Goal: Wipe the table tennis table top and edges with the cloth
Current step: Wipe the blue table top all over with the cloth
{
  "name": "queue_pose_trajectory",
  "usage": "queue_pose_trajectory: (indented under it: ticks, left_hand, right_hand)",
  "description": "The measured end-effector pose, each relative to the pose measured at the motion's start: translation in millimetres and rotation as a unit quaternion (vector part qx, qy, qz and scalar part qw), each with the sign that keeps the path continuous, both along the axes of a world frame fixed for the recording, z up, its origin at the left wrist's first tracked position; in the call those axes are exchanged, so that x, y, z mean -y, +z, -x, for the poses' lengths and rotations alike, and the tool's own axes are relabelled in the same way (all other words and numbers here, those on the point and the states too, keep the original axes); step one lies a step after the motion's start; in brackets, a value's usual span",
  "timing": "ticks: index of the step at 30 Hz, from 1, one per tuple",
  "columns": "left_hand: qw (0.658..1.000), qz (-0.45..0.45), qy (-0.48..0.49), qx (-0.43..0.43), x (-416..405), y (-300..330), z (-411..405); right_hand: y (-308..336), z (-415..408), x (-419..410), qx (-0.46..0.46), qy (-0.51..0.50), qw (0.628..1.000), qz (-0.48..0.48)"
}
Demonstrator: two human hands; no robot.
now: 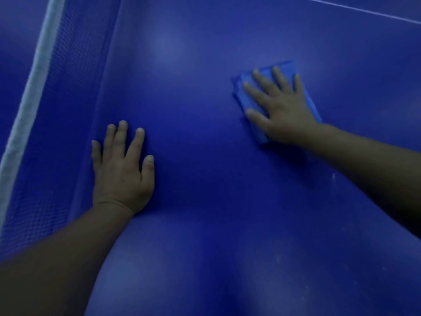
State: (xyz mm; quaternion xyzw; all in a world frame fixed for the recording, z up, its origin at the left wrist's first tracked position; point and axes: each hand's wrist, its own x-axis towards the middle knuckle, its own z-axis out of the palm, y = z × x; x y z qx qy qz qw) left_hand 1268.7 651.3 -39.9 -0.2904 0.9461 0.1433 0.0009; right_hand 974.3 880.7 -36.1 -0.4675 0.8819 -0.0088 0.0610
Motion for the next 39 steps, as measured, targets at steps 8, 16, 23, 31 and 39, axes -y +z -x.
queue_pose_trajectory:
  ticks: [8, 16, 23, 31, 39]
  left_hand:
    - [1.000, -0.005, -0.008, -0.003, 1, 2, 0]
    - [1.000, -0.016, -0.007, 0.006, 1, 3, -2]
    - [0.994, -0.104, -0.015, -0.020, 8, 11, -9]
    - [0.994, -0.049, -0.093, -0.040, -48, 7, -179]
    - [0.990, 0.022, -0.134, 0.026, -52, -2, -203]
  right_hand:
    - [-5, -152, 17, 0.014, 0.230, 0.971, 0.063]
    - [-6, -143, -26, 0.006, 0.276, 0.961, 0.016]
    - [11, -118, 40, 0.011, -0.092, 0.996, -0.006]
    - [6, -268, -28, 0.031, 0.363, 0.931, -0.008]
    - [15, -149, 18, 0.034, -0.116, 0.992, -0.019]
